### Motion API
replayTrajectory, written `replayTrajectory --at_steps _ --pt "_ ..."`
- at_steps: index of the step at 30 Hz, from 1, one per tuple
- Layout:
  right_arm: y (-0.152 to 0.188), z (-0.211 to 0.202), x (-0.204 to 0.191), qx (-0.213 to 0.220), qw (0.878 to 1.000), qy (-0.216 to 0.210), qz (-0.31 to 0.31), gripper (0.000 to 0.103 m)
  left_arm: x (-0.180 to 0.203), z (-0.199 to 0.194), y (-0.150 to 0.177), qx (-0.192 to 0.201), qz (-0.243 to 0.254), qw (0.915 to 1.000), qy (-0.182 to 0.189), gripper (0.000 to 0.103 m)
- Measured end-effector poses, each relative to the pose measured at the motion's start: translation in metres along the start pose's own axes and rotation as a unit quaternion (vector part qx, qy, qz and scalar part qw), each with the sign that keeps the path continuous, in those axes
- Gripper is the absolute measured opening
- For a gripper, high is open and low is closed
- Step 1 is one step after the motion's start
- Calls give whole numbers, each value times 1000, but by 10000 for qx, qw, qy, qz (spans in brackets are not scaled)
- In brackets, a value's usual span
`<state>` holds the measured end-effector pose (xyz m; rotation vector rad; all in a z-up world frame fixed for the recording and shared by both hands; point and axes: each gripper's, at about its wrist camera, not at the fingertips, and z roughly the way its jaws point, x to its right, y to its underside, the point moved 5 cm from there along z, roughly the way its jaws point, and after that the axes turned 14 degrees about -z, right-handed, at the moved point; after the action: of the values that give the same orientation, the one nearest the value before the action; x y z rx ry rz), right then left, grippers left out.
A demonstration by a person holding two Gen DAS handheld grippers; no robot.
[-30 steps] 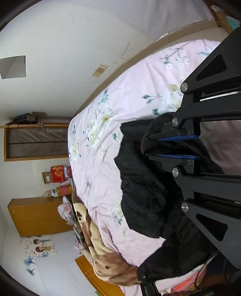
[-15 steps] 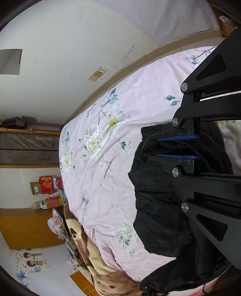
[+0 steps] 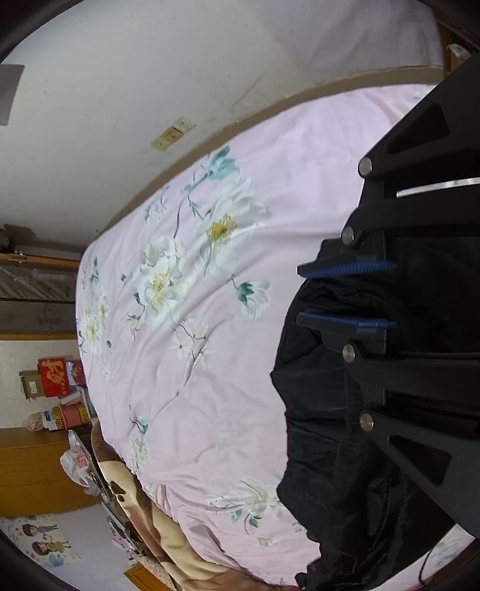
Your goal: Fold large clothes
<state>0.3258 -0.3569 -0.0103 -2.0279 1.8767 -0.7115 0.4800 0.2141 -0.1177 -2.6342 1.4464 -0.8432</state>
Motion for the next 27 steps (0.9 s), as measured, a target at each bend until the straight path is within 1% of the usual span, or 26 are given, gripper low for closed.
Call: replayTrajectory --at_steps 1,2,3,5,6,7,9,10,11,12,13,14,15,16,17,18,19,21,22,24,25,26,27 --pt "-3 5 2 -27 10000 -33 26 21 -2 1 -2 -7 4 10000 47 50" --pt "-4 7 2 -1 10000 -92 16 22 -5 2 -4 5 9 10000 53 55" --pt "-6 8 3 53 9999 -121 -42 22 -9 2 -6 39 -4 10000 33 63" --pt "-9 9 7 140 9998 -88 -115 22 -19 -1 -11 56 -48 9997 221 64" --pt "-8 7 12 243 9995 -154 -101 26 -24 -3 -13 39 -69 9994 346 66" --pt "-8 5 17 314 9993 -170 -52 30 -30 -8 -15 76 -65 9990 430 70" --pt "-3 -1 24 500 9984 -237 -113 38 -37 -19 -17 217 8 9979 613 72" --pt "-2 -2 26 577 9975 -317 -236 42 -41 -27 -15 307 179 9972 662 72" --pt "2 -3 26 602 9968 -390 -361 53 -43 -31 -14 353 304 9966 682 73" --pt "8 -2 26 596 9956 -498 -526 62 -44 -34 -12 361 481 9957 703 76" --pt "11 -1 25 578 9948 -567 -621 65 -45 -37 -9 346 596 9949 730 81" --pt "17 1 23 524 9932 -689 -779 66 -45 -39 -5 293 768 9933 810 83" --pt "22 3 20 493 9917 -782 -894 66 -42 -40 3 205 1024 9903 921 86" --pt "30 7 16 477 9890 -902 -1070 67 -39 -37 10 84 1221 9874 1008 91" --pt "34 10 12 476 9873 -953 -1175 71 -34 -30 21 -147 1482 9835 1028 93" --pt "38 14 8 460 9853 -1013 -1294 76 -31 -21 28 -246 1662 9816 902 93" --pt "41 17 7 445 9846 -1050 -1326 76 -27 -10 35 -264 1827 9805 676 93" --pt "42 28 3 433 9825 -1304 -1260 76 -22 7 41 -424 1937 9785 562 93" --pt "42 35 3 382 9830 -1369 -1166 76 -18 17 43 -518 1893 9790 541 93" --pt "40 49 3 281 9825 -1592 -924 76 -14 29 43 -578 1850 9796 526 93" --pt "38 57 2 207 9802 -1835 -720 76 -13 38 40 -669 1731 9813 514 92" --pt "37 61 3 178 9789 -1944 -601 76 -14 43 38 -731 1608 9831 486 90" --pt "36 68 3 117 9790 -1986 -444 74 -15 47 35 -771 1470 9851 448 84"
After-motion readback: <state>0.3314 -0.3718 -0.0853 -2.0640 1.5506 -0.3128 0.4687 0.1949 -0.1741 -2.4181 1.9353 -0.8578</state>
